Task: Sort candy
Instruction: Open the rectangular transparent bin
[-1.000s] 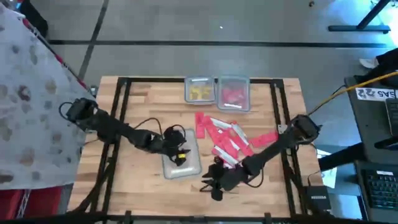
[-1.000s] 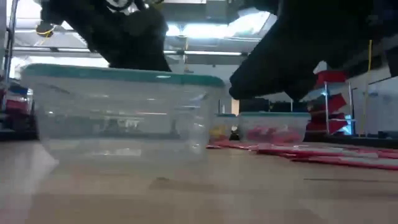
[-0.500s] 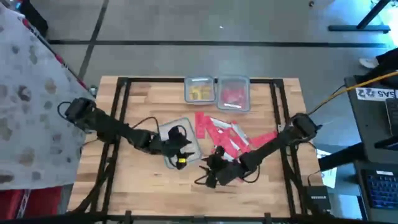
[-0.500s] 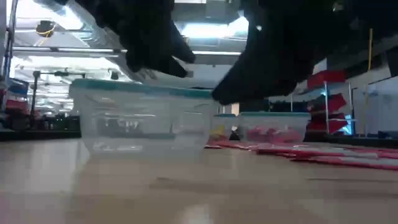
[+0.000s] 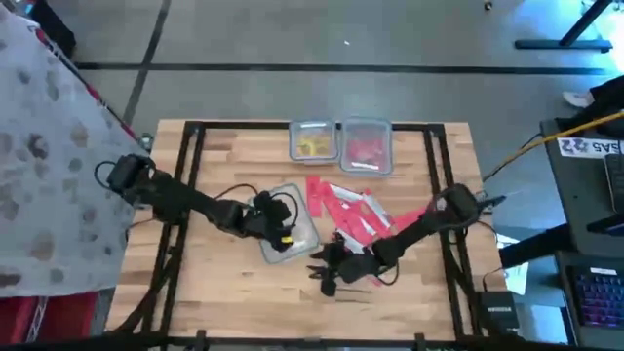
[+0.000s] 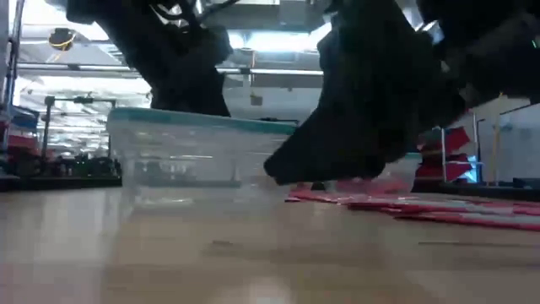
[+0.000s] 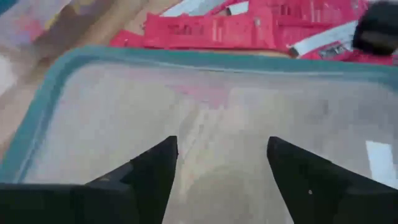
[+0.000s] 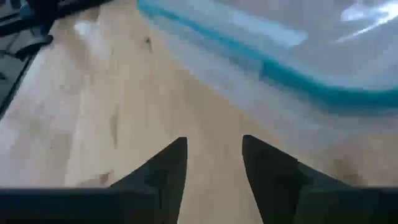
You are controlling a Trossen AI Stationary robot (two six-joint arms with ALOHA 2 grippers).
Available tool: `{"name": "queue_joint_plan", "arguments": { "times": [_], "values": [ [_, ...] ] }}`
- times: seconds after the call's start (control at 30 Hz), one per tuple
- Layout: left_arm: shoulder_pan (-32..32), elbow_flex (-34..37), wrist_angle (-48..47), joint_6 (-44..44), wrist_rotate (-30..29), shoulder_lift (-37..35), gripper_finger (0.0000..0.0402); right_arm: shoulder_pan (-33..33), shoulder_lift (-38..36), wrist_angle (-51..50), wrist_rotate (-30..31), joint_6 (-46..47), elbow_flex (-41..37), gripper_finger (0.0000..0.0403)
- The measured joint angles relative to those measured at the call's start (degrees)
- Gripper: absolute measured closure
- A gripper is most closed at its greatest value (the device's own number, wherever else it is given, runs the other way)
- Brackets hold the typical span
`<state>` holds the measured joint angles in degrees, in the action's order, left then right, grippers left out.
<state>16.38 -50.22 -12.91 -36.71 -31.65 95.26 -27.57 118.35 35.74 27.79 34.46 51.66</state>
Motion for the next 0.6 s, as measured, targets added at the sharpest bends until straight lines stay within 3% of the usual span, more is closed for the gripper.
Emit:
{"name": "queue_joint_plan", "arguments": {
  "times": [0.4,0.6],
  "values": [
    [5.2,0.1,3.3,-7.2,-7.0,4.0,0.0164,0.5,-0.5,-1.4,2.2,1.0,-0.7,0.0258],
    [5.8,0.1,3.8,-8.3,-8.6,4.6,0.0164,0.4,-2.1,2.2,4.3,-3.1,-3.6,0.0258]
  ]
}}
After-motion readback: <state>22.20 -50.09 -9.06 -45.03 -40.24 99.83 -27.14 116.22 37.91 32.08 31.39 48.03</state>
